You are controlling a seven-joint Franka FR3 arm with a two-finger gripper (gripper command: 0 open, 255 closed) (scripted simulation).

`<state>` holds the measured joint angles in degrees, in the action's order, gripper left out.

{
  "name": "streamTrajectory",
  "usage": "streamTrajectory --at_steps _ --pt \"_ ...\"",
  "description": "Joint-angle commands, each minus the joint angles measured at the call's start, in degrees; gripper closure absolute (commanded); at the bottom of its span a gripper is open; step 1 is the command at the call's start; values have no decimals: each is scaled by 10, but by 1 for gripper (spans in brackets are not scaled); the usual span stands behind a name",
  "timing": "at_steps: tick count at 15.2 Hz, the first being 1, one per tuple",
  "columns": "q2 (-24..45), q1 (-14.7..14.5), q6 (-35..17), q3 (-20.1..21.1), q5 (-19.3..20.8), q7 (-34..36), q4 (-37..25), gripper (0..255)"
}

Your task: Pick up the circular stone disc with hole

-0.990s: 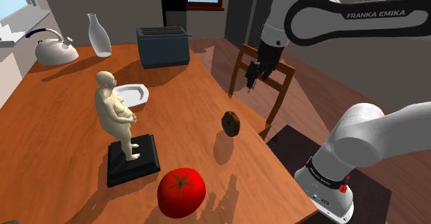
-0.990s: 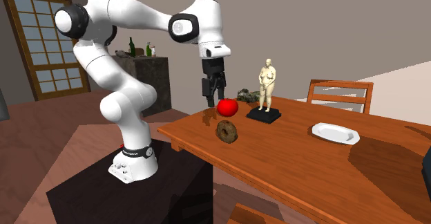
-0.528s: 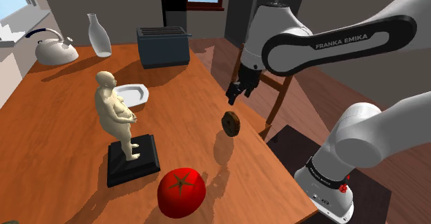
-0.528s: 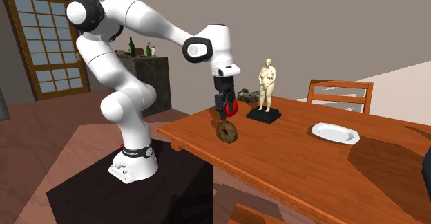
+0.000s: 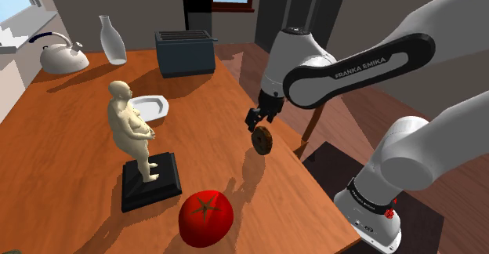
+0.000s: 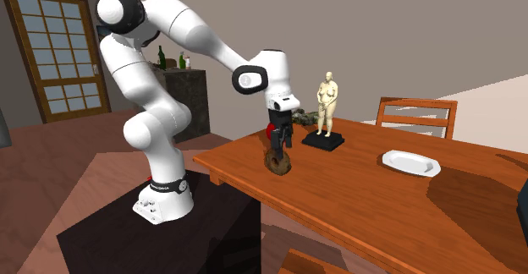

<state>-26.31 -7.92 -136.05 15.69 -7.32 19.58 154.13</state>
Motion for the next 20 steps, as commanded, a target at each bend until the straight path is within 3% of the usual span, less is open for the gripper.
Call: streamTrajectory --at_steps 1,4,5,14,20 --pt "13 1 -22 2 1 1 8 0" --pt "22 2 -37 5 1 2 14 0" --pt "22 2 -38 4 1 1 15 255" --pt "22 2 -37 4 1 2 14 255" --pt "-11 0 21 -3 0 -2 -11 255"
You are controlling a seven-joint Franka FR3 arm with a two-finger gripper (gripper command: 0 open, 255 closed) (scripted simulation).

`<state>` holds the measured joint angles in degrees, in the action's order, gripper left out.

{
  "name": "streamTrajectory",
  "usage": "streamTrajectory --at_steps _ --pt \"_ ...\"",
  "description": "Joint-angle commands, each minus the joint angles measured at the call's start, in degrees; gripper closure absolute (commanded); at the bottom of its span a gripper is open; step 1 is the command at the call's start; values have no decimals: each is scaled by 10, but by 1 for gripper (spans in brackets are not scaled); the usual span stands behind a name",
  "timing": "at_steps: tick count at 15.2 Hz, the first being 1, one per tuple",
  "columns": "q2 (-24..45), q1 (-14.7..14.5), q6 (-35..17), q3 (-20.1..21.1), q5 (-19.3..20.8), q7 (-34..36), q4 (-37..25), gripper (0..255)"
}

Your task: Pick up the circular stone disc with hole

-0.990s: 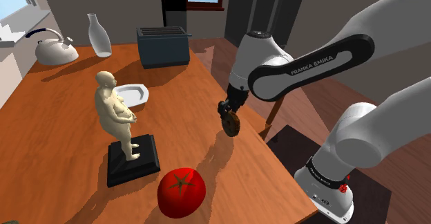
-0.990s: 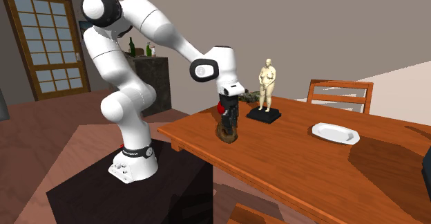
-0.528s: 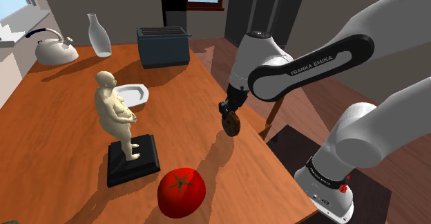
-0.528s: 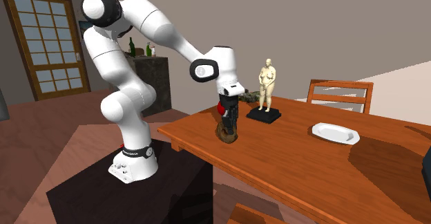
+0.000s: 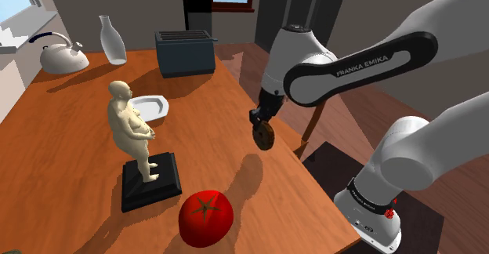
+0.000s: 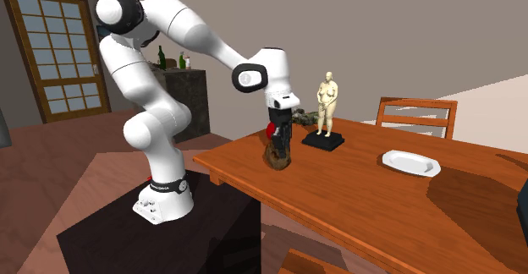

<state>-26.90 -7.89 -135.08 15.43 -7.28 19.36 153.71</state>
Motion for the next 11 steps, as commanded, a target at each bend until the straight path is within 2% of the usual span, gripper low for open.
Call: streamTrajectory --at_steps 1,9,11 --pt "-9 -1 21 -2 0 0 -11 255" --pt "-40 -1 93 -11 2 -3 -53 255" --pt "-41 -1 94 -11 2 -3 -53 255"
